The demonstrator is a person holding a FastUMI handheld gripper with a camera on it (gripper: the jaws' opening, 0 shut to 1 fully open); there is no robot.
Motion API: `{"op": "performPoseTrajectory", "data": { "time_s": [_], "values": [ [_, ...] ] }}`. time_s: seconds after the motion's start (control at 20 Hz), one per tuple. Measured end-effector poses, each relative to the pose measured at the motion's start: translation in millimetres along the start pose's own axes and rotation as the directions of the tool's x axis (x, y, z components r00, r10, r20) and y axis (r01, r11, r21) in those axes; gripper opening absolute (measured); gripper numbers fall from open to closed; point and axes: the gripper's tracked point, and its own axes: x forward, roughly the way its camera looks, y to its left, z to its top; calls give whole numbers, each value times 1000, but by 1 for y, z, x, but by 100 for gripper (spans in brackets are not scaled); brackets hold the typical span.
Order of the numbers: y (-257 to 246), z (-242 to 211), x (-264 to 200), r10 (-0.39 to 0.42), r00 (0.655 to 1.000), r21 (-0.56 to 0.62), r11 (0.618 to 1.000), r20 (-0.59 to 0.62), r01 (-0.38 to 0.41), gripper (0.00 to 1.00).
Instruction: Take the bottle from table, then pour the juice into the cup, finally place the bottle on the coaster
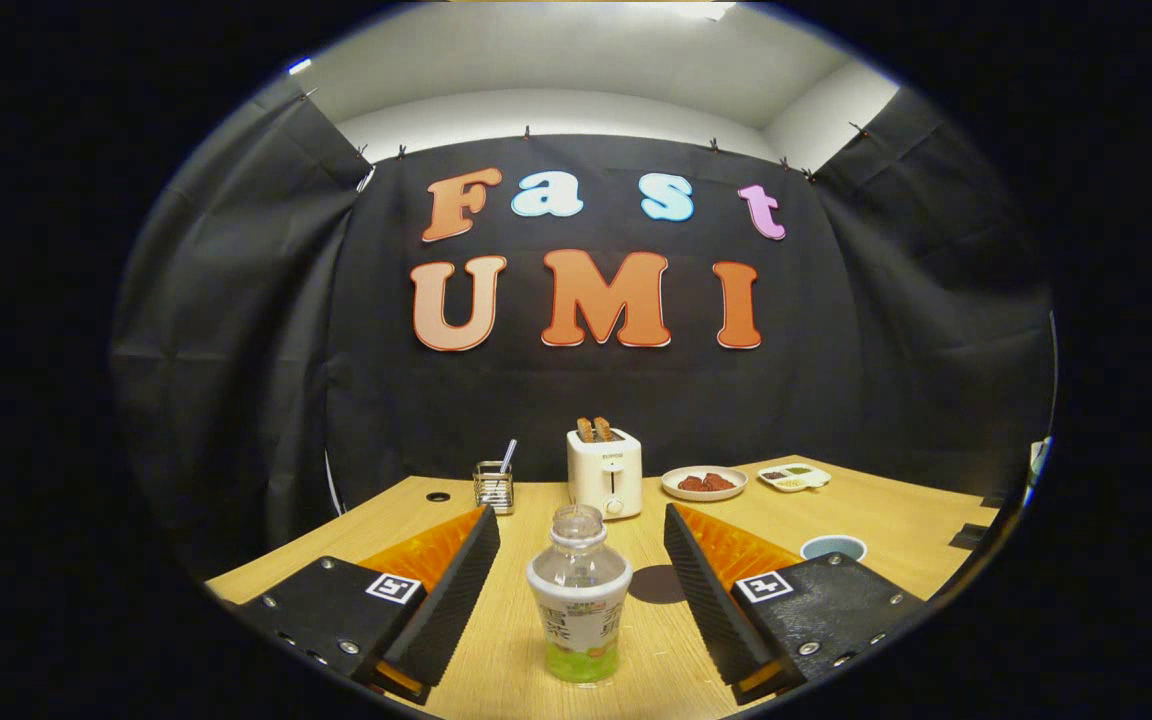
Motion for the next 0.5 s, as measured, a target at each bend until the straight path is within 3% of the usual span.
{"op": "performPoseTrajectory", "data": {
  "time_s": [0.5],
  "values": [
    [8,-99,15,41,975,-5,999,-218,-43,93]
  ]
}}
